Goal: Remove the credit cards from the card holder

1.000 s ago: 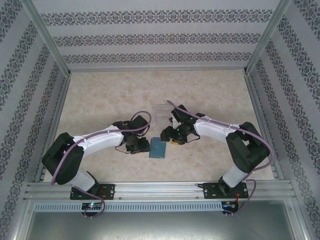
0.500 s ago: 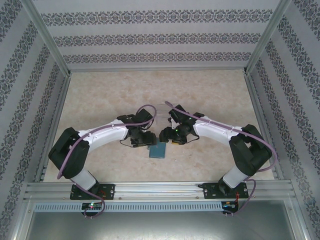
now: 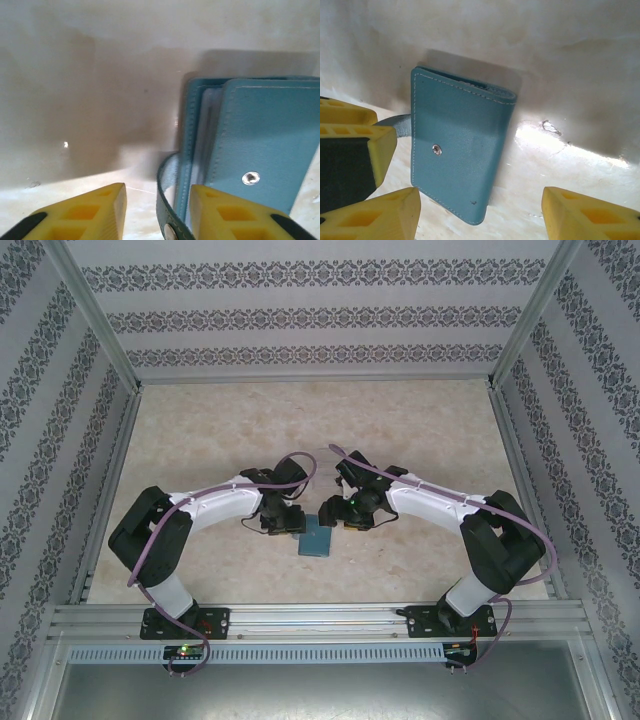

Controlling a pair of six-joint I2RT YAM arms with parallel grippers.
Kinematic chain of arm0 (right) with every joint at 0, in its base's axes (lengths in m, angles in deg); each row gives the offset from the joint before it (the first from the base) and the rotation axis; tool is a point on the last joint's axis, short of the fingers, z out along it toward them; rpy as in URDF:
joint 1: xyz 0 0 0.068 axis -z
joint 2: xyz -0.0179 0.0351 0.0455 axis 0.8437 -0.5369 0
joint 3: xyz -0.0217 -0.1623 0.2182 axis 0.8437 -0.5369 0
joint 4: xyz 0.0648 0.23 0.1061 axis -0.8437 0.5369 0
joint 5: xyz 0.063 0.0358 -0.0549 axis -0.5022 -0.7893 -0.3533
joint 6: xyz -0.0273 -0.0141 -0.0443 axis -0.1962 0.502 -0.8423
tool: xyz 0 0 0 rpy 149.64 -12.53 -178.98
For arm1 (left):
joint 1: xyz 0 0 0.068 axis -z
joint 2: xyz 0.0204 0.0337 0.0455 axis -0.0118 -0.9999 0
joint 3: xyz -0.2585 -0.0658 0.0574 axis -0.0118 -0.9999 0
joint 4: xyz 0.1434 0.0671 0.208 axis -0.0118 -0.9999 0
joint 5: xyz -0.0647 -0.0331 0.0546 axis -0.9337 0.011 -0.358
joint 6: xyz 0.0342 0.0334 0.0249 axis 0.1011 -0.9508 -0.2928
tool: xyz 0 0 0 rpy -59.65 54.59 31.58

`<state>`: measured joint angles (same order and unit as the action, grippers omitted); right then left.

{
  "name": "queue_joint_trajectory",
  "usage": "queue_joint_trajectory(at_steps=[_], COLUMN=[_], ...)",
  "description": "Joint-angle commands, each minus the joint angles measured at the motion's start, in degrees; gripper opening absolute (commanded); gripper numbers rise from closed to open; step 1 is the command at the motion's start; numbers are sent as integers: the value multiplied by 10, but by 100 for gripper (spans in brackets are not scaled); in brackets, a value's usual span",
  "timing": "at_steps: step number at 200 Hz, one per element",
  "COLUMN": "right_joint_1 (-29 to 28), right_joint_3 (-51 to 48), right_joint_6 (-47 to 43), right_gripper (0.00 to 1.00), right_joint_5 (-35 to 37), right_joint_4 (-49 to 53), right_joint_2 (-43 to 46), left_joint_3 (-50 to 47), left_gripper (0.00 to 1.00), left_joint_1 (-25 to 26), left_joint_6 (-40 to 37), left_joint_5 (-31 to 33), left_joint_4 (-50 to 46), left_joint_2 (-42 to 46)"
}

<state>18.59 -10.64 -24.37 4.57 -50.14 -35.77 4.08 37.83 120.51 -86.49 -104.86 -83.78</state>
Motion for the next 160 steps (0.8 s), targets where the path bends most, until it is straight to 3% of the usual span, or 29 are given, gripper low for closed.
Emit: queue_joint_trajectory(at_steps=[1,47,82,124,160], right_joint_1=[-9,-19,-32,-52,-74], right_joint_3=[20,37,56,94,141], right_joint_6=[3,-1,0,9,-1], right_gripper=[65,65,65,66,73], right_joint_5=[15,24,32,64,95], right_joint_4=[17,32,44,85,124], right_joint_2=[12,7,-3,-38,-83], left_joint_3=[-12,-11,-32,-97,-148], left_gripper=[29,10,2,0,0], left_joint_1=[-7,-13,-13,-13,-13], left_joint_6=[-6,-12,-5,41,75], left_joint_5=[39,43,17,-53,-89], left_joint_4=[-32,-31,-9,74,144], left_joint_2=[27,30,41,69,85])
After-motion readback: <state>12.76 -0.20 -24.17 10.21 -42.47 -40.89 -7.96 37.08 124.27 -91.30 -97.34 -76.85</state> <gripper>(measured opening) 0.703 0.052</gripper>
